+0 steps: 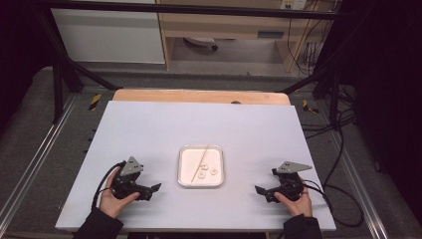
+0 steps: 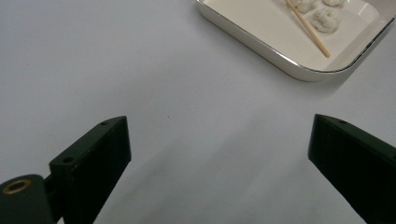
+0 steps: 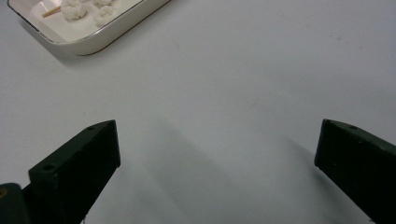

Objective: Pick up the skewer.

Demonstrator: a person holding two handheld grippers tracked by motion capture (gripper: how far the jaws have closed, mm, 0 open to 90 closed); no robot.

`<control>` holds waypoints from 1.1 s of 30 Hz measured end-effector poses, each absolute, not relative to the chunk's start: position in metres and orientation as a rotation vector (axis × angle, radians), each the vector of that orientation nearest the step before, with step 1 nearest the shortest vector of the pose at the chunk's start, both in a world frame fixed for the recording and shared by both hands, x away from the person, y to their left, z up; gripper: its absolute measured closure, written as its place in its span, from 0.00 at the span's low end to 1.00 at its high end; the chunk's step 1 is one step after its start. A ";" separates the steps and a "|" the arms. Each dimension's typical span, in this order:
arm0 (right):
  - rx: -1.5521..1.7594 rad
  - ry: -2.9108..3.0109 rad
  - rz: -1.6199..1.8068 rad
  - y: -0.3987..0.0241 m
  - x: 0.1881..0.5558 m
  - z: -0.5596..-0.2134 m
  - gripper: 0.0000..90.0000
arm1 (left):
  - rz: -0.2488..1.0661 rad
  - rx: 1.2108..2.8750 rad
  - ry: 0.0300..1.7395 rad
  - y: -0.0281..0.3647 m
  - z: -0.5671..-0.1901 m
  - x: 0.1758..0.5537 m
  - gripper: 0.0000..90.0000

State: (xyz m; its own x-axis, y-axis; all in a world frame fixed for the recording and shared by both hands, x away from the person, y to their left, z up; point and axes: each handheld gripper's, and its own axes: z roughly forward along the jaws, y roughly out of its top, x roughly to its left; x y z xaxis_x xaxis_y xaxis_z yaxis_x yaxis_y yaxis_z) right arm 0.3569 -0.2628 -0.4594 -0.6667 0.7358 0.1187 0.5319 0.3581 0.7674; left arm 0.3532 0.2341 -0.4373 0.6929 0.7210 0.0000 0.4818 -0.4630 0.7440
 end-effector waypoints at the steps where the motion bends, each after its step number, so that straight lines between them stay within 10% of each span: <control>1: 1.134 2.375 1.201 -0.263 0.357 -0.459 0.01 | 0.409 2.150 0.916 0.233 -0.436 0.353 0.06; 33: 1.142 2.376 1.191 -0.262 0.356 -0.459 0.01 | 0.426 2.201 0.904 0.144 -0.416 0.370 0.15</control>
